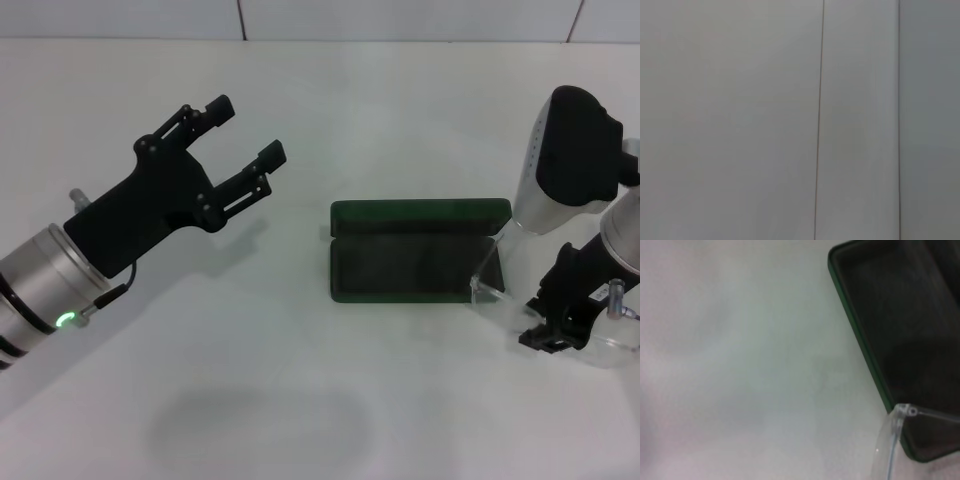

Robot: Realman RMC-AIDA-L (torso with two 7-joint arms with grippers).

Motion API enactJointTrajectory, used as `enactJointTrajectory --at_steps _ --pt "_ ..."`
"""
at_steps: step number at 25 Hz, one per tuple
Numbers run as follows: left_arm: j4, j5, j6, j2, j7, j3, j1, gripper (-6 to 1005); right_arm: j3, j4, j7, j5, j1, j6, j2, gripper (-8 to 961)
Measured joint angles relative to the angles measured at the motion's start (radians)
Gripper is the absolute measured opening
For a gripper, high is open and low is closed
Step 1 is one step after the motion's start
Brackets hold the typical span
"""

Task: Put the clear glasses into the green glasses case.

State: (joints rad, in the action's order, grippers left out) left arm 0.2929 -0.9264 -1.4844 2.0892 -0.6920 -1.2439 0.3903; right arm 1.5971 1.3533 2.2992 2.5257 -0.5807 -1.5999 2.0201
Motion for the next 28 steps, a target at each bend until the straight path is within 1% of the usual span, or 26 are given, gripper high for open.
enactJointTrajectory --at_steps 4,9,15,17,20,24,26,27,28 --pt "0.0 0.0 0.006 0.0 0.0 0.0 0.002 801 0.003 0.0 0.0 0.02 -0.002 -0.002 0.002 423" --pt "0.0 0.0 0.012 0.0 -0.002 0.0 0.004 800 0.003 0.004 0.0 0.02 -0.001 -0.002 0.002 211" --pt "0.0 0.0 0.012 -0.001 -0.005 0.002 0.004 800 -0.017 0.044 -0.02 0.014 0.009 -0.017 -0.005 151" --pt "0.0 0.002 0.012 -0.001 -0.007 0.008 0.003 800 -0.049 0.066 -0.056 0.0 0.023 -0.04 -0.003 144" --pt "0.0 0.011 0.005 0.001 -0.016 0.013 0.0 800 -0.138 0.104 -0.128 -0.056 0.052 -0.092 -0.002 134" --pt "0.001 0.031 0.002 0.0 -0.04 0.014 -0.008 799 -0.25 0.146 -0.208 -0.152 0.084 -0.158 -0.003 127" --pt "0.002 0.034 0.001 0.0 -0.053 0.014 -0.009 799 -0.3 0.167 -0.27 -0.209 0.11 -0.191 -0.002 127" --pt "0.002 0.048 0.0 -0.002 -0.095 0.014 -0.012 799 -0.317 0.173 -0.297 -0.235 0.12 -0.199 -0.002 127" --pt "0.003 0.051 -0.002 -0.003 -0.107 0.014 -0.014 799 -0.353 0.179 -0.359 -0.294 0.143 -0.212 -0.001 127"
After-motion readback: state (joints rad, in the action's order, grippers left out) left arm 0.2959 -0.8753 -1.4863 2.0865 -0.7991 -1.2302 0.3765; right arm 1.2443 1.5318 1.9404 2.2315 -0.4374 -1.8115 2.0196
